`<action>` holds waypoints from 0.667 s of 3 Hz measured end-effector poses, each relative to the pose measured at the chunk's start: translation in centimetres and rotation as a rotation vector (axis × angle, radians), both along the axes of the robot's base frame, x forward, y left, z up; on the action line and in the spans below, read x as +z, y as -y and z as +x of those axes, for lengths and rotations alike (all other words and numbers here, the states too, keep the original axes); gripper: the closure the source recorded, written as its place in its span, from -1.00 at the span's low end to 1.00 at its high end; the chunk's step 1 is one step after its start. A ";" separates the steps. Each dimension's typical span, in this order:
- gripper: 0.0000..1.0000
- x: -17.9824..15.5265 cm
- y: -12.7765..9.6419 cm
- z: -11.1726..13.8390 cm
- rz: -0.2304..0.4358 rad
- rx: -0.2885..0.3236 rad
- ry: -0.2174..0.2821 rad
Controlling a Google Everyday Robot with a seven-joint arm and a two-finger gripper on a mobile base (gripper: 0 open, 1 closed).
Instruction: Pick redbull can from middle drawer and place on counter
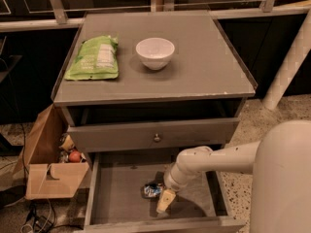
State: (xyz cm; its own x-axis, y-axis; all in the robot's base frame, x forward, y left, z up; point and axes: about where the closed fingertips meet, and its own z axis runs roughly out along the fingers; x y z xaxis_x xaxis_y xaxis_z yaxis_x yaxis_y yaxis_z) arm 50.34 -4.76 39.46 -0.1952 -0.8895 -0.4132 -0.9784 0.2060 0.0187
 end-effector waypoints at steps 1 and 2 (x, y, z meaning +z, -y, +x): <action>-1.00 -1.0 0.2 -0.3 0.001 -0.004 -0.015; -1.00 -1.8 0.2 -0.5 0.002 -0.003 -0.026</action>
Offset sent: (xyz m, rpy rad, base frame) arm -0.0054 -0.0044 -0.0253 0.0033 0.0338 -0.0060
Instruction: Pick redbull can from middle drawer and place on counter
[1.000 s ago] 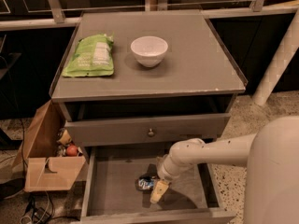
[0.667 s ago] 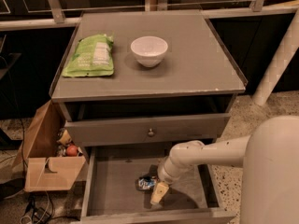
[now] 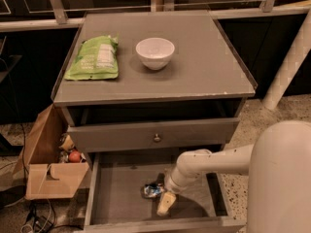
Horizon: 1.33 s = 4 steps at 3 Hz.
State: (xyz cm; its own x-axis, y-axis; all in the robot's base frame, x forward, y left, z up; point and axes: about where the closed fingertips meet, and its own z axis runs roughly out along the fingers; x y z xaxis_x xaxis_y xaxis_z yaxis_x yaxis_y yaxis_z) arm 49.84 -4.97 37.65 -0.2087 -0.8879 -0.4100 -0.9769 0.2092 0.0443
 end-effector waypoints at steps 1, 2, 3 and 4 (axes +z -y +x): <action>-1.00 0.0 0.0 0.0 0.000 0.000 0.000; -0.64 0.0 0.0 0.0 0.000 0.000 0.000; -0.16 0.0 0.0 0.0 0.000 0.000 0.000; 0.31 0.0 0.0 0.0 0.000 0.000 0.000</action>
Offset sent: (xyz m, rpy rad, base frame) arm 0.0000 0.0000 0.0000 0.0000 0.0000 0.0000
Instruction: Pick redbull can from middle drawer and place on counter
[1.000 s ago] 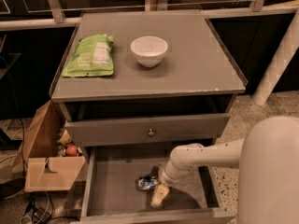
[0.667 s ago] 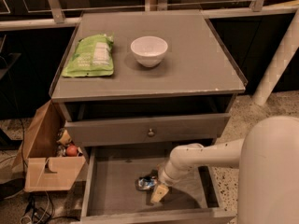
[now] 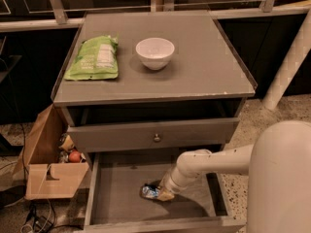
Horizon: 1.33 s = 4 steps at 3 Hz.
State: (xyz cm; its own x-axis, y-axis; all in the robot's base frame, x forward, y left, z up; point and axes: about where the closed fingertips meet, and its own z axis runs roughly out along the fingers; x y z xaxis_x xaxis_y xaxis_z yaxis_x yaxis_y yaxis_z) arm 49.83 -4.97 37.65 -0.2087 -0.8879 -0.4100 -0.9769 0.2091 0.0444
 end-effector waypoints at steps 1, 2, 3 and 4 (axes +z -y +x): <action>0.77 0.0 0.0 0.0 0.000 0.000 0.000; 1.00 0.0 0.0 0.0 0.000 0.000 0.000; 1.00 0.7 0.0 -0.3 0.024 -0.025 -0.027; 1.00 3.1 0.7 -0.8 0.027 -0.082 -0.056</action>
Offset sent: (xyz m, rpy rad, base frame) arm 0.0000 0.0000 0.0000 0.0000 0.0000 0.0000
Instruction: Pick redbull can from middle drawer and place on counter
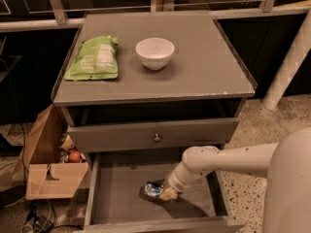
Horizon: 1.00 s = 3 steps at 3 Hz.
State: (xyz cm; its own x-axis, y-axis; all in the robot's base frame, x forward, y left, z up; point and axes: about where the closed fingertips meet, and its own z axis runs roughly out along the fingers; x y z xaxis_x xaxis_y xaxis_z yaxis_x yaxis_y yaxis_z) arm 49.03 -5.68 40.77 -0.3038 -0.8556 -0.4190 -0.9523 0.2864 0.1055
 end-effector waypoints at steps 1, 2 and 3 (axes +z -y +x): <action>1.00 3.6 1.3 -0.7 -0.027 -0.047 -0.011; 1.00 9.2 2.5 -1.6 -0.031 -0.070 0.035; 1.00 9.8 2.9 -1.3 -0.025 -0.072 0.025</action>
Offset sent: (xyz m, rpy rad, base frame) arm -0.0316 -0.0396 0.1497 -0.0275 -0.0697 -0.0970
